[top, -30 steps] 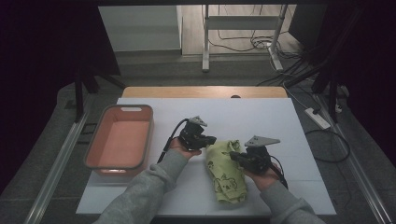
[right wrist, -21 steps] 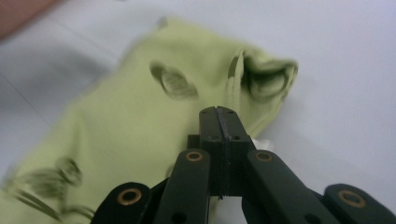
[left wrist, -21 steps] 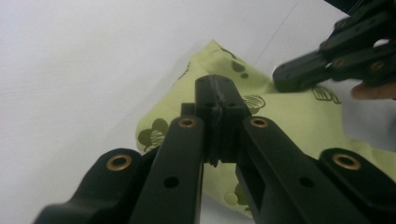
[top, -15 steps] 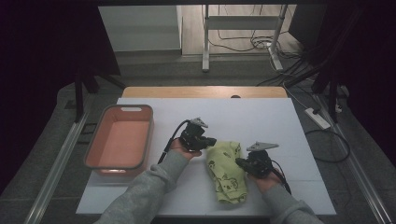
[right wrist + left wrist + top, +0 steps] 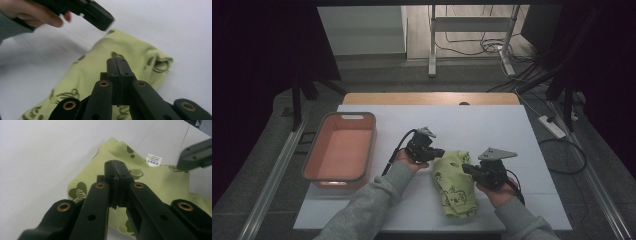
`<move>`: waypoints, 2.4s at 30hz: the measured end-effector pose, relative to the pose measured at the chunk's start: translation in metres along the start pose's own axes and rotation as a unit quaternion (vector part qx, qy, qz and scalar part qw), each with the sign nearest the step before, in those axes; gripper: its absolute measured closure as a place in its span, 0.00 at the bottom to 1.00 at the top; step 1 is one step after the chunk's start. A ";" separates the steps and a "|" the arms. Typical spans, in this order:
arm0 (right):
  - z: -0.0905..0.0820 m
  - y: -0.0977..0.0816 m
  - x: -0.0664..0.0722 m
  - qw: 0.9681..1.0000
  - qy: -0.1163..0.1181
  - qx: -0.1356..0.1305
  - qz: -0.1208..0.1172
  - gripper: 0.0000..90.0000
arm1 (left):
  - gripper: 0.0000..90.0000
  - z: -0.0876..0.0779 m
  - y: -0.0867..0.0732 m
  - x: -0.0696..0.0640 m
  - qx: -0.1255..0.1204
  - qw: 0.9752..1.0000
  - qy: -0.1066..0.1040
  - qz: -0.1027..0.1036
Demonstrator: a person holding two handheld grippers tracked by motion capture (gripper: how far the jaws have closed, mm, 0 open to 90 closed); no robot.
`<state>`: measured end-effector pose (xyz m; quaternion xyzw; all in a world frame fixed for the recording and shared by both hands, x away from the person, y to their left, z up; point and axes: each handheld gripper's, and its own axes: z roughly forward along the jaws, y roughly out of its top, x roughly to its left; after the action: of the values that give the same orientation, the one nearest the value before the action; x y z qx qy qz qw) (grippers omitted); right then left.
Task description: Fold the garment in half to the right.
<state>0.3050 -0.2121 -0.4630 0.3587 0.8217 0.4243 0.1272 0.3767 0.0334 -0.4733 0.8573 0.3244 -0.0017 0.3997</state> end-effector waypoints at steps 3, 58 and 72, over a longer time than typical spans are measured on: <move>0.004 0.000 0.005 1.000 0.006 0.006 -0.008 1.00 | 0.99 0.004 0.000 0.000 0.004 1.000 -0.003 0.000; 0.028 -0.045 0.040 0.991 0.074 0.081 -0.076 1.00 | 1.00 0.040 -0.011 0.008 0.052 0.999 -0.011 -0.010; 0.028 -0.048 0.039 0.991 0.079 0.078 -0.076 1.00 | 1.00 0.043 -0.012 0.008 0.053 0.999 -0.006 -0.010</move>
<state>0.2689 -0.1864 -0.5147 0.2697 0.8844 0.3751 0.0657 0.3873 0.0136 -0.5123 0.8740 0.3297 -0.0275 0.3560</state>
